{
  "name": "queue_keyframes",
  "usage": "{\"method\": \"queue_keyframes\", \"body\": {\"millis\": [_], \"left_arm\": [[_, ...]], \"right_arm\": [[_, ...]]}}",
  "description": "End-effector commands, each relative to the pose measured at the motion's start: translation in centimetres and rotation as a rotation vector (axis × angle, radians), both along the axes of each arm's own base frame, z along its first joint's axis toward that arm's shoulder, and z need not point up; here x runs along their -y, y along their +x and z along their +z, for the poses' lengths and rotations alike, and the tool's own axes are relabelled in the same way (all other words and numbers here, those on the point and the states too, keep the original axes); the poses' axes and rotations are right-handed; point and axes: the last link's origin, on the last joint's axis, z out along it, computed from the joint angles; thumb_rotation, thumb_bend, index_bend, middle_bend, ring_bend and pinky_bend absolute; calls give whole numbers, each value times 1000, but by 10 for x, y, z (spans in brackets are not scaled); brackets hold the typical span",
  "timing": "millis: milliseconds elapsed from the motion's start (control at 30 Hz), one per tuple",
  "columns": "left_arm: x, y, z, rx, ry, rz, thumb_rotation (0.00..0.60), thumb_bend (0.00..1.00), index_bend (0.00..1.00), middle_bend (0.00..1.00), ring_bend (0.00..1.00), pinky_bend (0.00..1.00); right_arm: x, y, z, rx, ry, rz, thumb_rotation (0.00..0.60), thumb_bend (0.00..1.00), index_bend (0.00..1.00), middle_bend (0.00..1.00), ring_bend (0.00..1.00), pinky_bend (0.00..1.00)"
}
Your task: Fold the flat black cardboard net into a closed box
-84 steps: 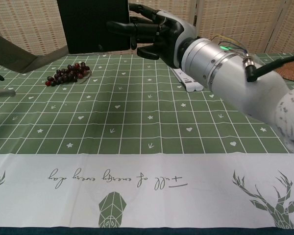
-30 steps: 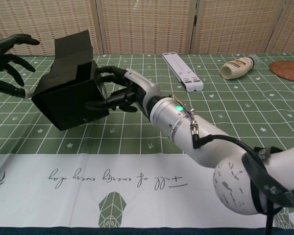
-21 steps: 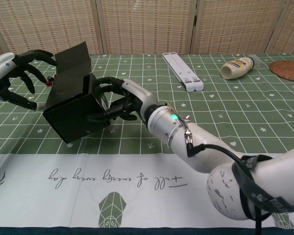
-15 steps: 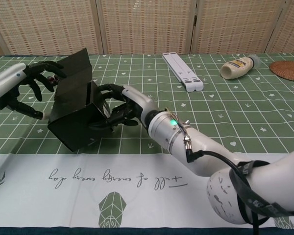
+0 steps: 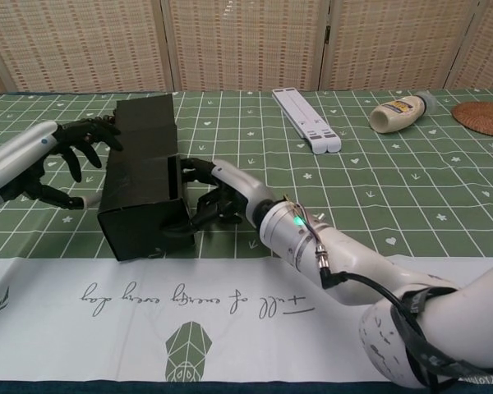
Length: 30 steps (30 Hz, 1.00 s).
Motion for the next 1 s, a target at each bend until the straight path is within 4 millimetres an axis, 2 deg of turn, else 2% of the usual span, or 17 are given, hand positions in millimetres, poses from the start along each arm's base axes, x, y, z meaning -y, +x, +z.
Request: {"method": "queue_keyframes", "body": {"millis": [33, 200, 433, 500, 733, 967, 1000], "left_arm": [[1, 0, -2, -10, -3, -7, 600, 117, 313, 191, 383, 503], [3, 2, -1, -31, 3, -46, 600, 117, 316, 195, 384, 503], [0, 3, 1, -159, 10, -156, 600, 117, 332, 209, 389, 503], [-1, 2, 2, -182, 24, -165, 600, 117, 339, 211, 426, 503], [-1, 2, 4, -172, 56, -199, 600, 118, 371, 254, 419, 509], [1, -4, 5, -215, 42, -246, 600, 118, 393, 255, 434, 512], [1, -5, 5, -218, 41, -250, 600, 117, 400, 256, 470, 513]], "right_arm": [[-1, -2, -1, -3, -1, 2, 600, 181, 157, 355, 738, 1000], [-1, -4, -1, -8, -4, 8, 600, 182, 157, 355, 739, 1000], [-1, -4, -1, -19, -8, 16, 600, 182, 157, 354, 739, 1000], [-1, -5, -1, -23, -8, 17, 600, 182, 157, 354, 739, 1000], [-1, -5, -3, -40, 0, 28, 600, 182, 157, 352, 739, 1000], [-1, -5, -3, -44, 6, 31, 600, 181, 157, 349, 739, 1000], [-2, -4, -3, -47, 7, 33, 600, 181, 157, 349, 738, 1000]]}}
